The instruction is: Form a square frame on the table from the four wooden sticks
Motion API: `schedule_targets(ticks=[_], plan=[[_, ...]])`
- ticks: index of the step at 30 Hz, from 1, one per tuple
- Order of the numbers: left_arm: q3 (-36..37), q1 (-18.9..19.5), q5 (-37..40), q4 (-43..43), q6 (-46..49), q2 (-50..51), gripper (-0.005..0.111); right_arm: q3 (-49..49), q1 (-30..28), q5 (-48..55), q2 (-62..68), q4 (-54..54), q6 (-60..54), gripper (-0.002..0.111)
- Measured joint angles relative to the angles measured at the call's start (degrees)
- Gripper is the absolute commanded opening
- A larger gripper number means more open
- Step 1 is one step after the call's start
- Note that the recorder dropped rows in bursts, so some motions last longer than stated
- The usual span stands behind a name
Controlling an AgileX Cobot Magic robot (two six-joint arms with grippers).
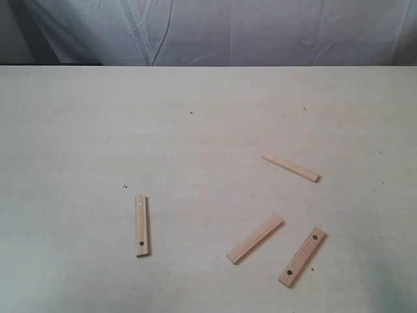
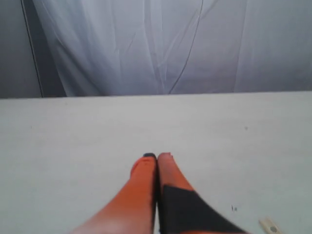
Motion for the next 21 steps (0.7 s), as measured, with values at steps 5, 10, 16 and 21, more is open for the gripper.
schedule_targets(ticks=[5, 10, 16, 21], plan=[[0.0, 0.0, -7.9, 0.1, 0.0, 0.0, 0.0, 0.0, 0.0, 0.0, 0.0, 0.0, 0.0, 0.0], [0.0, 0.0, -11.8, 0.4, 0.0, -0.1, 0.0, 0.0, 0.0, 0.0, 0.0, 0.0, 0.0, 0.0], [0.0, 0.0, -16.1, 0.4, 0.0, -0.1, 0.0, 0.0, 0.0, 0.0, 0.0, 0.0, 0.0, 0.0], [0.0, 0.0, -18.0, -1.0, 0.0, -0.1, 0.0, 0.0, 0.0, 0.0, 0.0, 0.0, 0.0, 0.0]])
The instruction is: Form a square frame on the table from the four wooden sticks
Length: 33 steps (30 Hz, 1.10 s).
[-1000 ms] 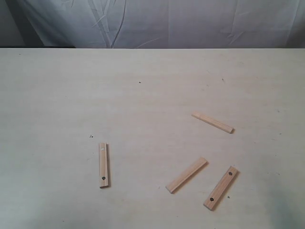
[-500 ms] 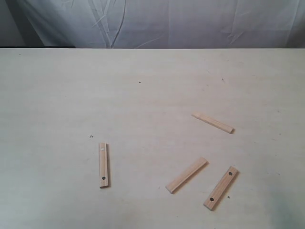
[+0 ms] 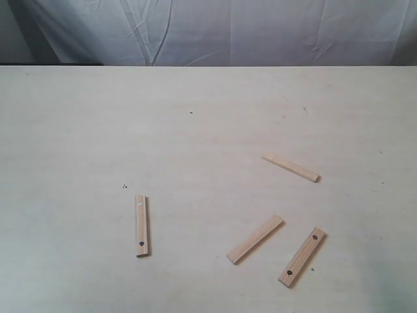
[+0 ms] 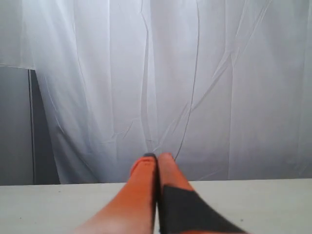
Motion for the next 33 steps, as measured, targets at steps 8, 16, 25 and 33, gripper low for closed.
schedule_targets(ticks=[8, 16, 25, 33], plan=[[-4.2, 0.0, -2.9, -5.6, -0.2, 0.3, 0.0, 0.0, 0.0, 0.0, 0.0, 0.0, 0.0, 0.0], [-27.3, 0.0, 22.9, -4.1, 2.6, 19.0, 0.0, 0.0, 0.0, 0.0, 0.0, 0.0, 0.0, 0.0], [-43.4, -4.3, 43.7, -10.0, 13.4, 47.2, 0.0, 0.0, 0.0, 0.0, 0.0, 0.0, 0.0, 0.0], [-48.6, -20.1, 45.9, -11.2, 15.2, 70.1, 0.0, 0.0, 0.0, 0.0, 0.0, 0.0, 0.0, 0.0]])
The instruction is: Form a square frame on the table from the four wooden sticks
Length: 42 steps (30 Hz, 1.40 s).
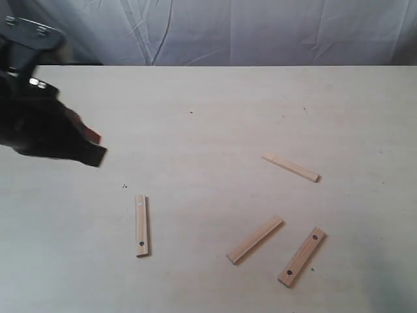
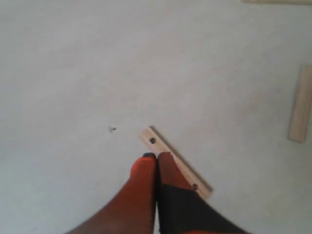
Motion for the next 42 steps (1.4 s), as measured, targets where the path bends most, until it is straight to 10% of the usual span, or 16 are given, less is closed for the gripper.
schedule_targets(ticks=[9, 20, 29, 42], plan=[[-10.3, -15.7, -0.1, -0.5, -0.8, 21.1, 0.0, 0.0, 0.0, 0.0, 0.0, 0.0, 0.0, 0.0], [-26.2, -25.7, 7.1, -0.9, -4.0, 38.8, 0.0, 0.0, 0.0, 0.0, 0.0, 0.0, 0.0, 0.0], [-33.0, -30.6, 8.4, 1.4, -11.6, 47.1, 0.002, 0.0, 0.0, 0.0, 0.0, 0.0, 0.0, 0.0], [-33.6, -30.7, 6.4, 5.8, -12.1, 48.1, 0.038, 0.0, 0.0, 0.0, 0.0, 0.0, 0.0, 0.0]])
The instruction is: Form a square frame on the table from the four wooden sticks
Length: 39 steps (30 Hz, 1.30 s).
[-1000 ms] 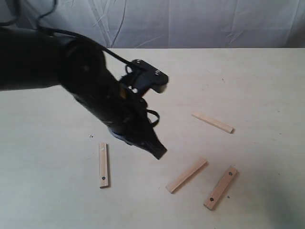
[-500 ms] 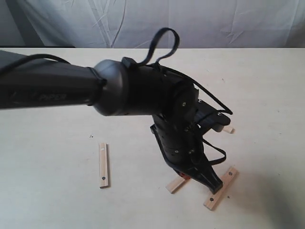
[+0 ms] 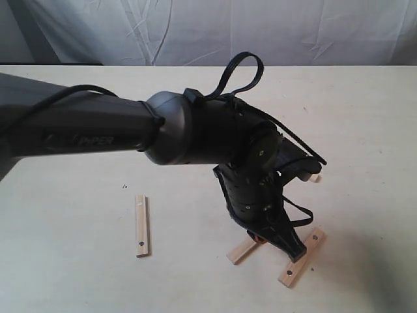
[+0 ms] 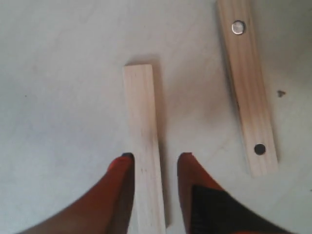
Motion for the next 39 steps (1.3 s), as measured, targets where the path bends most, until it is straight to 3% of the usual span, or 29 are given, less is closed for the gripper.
schedule_targets(ticks=[9, 12, 15, 21, 24, 30, 39], plan=[[-0.1, 0.0, -1.3, 1.5, 0.0, 3.2, 0.042, 0.0, 0.0, 0.0, 0.0, 0.0, 0.0, 0.0], [-0.2, 0.0, -1.3, 1.7, 0.0, 4.0, 0.026, 0.0, 0.0, 0.0, 0.0, 0.0, 0.0, 0.0], [-0.4, 0.0, -1.0, 1.2, 0.0, 4.3, 0.0, 0.0, 0.0, 0.0, 0.0, 0.0, 0.0, 0.0], [-4.5, 0.8, 1.5, 5.4, -2.8, 3.6, 0.0, 0.0, 0.0, 0.0, 0.0, 0.0, 0.0, 0.0], [-8.4, 3.1, 0.4, 8.3, -6.8, 2.5, 0.0, 0.0, 0.0, 0.0, 0.0, 0.0, 0.0, 0.0], [-11.0, 8.5, -7.2, 8.7, -9.9, 3.0, 0.0, 0.0, 0.0, 0.0, 0.0, 0.0, 0.0, 0.0], [-11.0, 9.7, -15.2, 6.7, -10.6, 9.6, 0.0, 0.0, 0.0, 0.0, 0.0, 0.0, 0.0, 0.0]])
